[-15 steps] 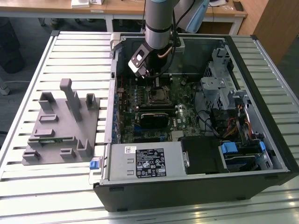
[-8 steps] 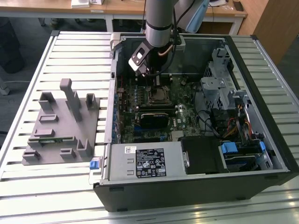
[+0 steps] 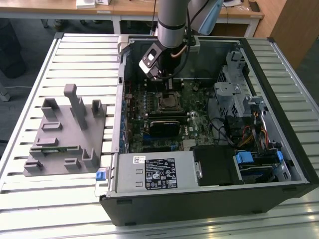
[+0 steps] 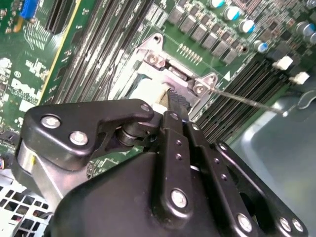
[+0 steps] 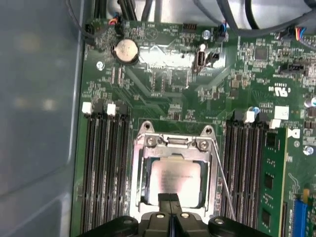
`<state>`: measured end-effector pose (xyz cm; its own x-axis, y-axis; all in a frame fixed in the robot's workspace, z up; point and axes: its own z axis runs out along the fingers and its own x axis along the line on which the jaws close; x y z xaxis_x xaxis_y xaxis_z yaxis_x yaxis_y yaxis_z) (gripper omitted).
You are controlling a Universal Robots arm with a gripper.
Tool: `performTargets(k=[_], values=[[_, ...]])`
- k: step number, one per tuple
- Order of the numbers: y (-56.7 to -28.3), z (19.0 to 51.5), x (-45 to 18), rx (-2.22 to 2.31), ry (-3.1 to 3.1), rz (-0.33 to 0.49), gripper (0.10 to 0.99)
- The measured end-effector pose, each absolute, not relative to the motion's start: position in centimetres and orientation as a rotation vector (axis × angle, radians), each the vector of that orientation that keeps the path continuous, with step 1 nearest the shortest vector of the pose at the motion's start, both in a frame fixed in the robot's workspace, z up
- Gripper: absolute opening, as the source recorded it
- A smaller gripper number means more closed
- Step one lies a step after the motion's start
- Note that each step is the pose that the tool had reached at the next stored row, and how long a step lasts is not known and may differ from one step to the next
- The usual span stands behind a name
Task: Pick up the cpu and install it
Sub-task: 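Close the cpu cover, then install the first cpu locking lever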
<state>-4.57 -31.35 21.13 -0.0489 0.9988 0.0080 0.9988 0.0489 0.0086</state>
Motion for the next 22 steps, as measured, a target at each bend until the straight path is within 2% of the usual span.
performTargets(k=[22], values=[[-31.4,21.9,-2.5,2.166,2.275,0.019,0.106]])
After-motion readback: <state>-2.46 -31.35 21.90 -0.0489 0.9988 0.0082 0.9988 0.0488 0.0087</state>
